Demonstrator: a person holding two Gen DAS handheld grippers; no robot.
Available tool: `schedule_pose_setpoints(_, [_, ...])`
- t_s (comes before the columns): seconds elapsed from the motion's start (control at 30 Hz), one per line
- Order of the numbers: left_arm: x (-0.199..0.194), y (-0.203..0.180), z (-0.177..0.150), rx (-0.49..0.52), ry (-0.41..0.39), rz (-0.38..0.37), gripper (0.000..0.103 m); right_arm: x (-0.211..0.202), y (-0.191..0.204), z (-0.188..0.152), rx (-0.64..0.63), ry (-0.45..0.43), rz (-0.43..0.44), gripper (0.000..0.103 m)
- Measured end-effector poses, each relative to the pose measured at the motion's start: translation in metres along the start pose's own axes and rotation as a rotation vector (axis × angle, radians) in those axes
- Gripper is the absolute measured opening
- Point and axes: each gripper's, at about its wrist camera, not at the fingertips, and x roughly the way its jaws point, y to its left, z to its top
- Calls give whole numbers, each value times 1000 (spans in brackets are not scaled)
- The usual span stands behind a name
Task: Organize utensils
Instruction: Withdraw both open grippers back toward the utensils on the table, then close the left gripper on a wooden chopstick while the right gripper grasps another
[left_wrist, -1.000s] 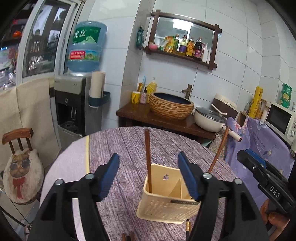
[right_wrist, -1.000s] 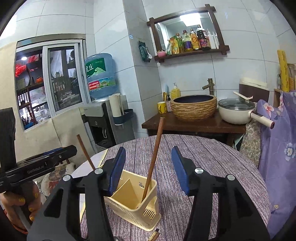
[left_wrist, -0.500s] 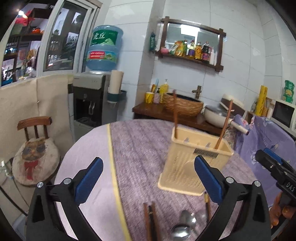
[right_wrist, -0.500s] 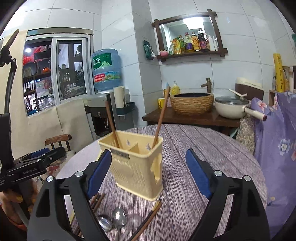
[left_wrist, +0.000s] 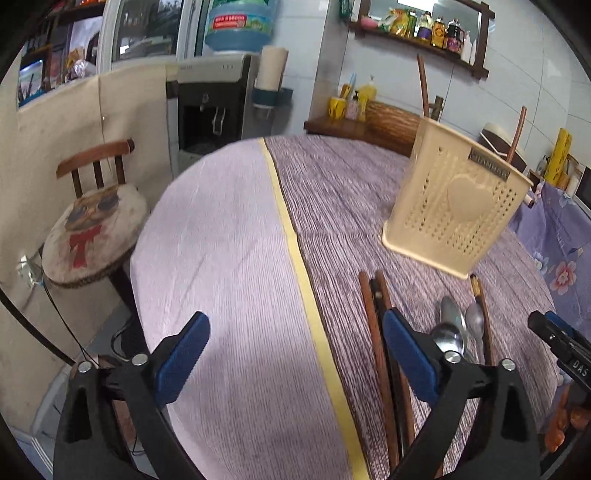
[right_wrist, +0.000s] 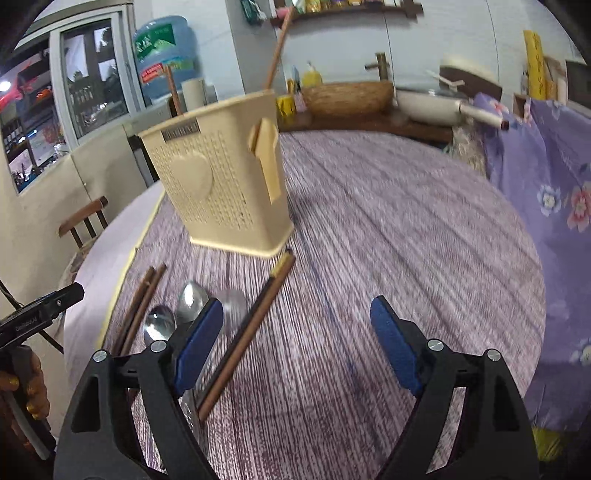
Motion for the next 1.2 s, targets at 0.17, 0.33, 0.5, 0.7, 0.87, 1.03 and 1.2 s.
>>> schedule_pose_setpoints(0.17, [7, -9, -10, 46, 43, -1, 70, 13, 4, -8, -2, 66, -4, 64])
schedule_pose_setpoints(0.33, [13, -19, -13, 74, 68, -12, 62, 24, 13, -13, 1, 120, 6, 56])
schedule_pose_setpoints(0.5, [19, -25, -16, 88, 87, -18, 61, 31, 18, -15, 3, 142, -6, 54])
schedule_pose_setpoints(0.7, [23, -31, -20, 102, 98, -12, 61, 33, 26, -14, -54, 152, -51, 53])
schedule_pose_setpoints(0.87, [23, -33, -23, 117, 101, -2, 61, 31, 14, -11, -56, 146, -117, 42])
schedule_pose_setpoints(1.03, [25, -37, -20, 123, 104, -1, 59, 30, -2, -8, 42, 165, -23, 42])
schedule_pose_setpoints(1.2, [28, -48, -20, 167, 102, 11, 56, 32, 10, -8, 26, 168, -11, 42])
